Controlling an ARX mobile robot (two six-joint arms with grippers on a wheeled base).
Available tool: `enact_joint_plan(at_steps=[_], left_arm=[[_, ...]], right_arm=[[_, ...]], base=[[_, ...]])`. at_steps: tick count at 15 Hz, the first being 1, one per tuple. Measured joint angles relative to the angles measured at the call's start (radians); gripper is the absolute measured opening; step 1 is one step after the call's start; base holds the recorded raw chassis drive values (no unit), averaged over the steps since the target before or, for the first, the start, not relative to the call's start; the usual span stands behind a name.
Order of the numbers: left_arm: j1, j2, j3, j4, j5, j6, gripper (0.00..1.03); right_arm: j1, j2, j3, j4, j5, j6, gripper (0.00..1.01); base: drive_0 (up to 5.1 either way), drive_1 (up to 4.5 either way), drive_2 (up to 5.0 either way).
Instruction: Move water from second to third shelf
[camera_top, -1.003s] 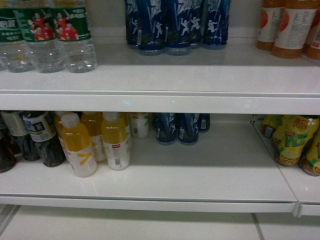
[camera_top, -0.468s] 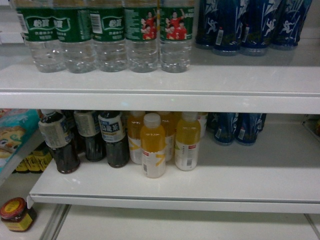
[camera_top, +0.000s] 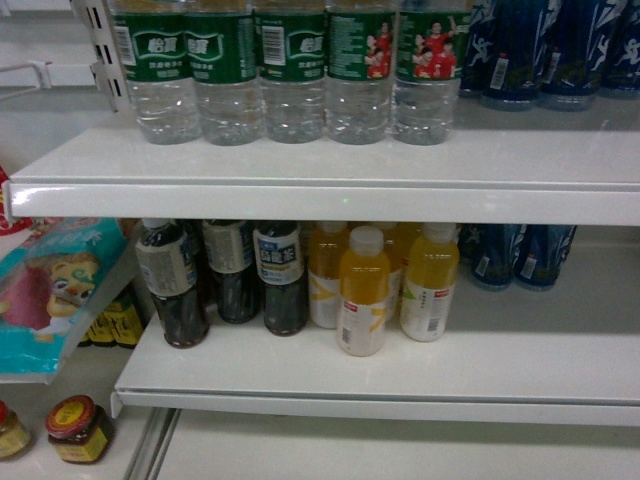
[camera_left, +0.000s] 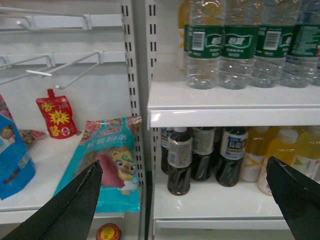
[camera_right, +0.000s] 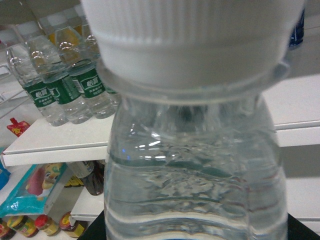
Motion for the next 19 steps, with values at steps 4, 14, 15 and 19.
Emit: enact_joint_plan(at_steps=[4,14,15,19], left_arm=[[0.0,0.0,0.0,0.0,-0.001,0.0,0.98],[-0.001,0.0,0.0,0.001,-0.001,0.0,0.98],[-0.001,0.0,0.0,0.0,-0.001,0.0,0.98],[-0.001,0.0,0.0,0.001,0.0,0.0,0.98]], right_arm=[[-0.001,0.0,0.0,-0.002,0.001,0.0,0.42],[-0.001,-0.001,0.0,-0.001,-0.002,0.0,0.42],[-0.001,-0.001,0.0,0.0,-0.002,0.0,0.42],[-0.032,0.081,0.017,0.126,-0.103,-0.053,0.42]], base=[[-5.0,2.5,2.5],[-2.0,0.97,1.0],[0.0,0.0,0.0],[0.0,0.0,0.0]])
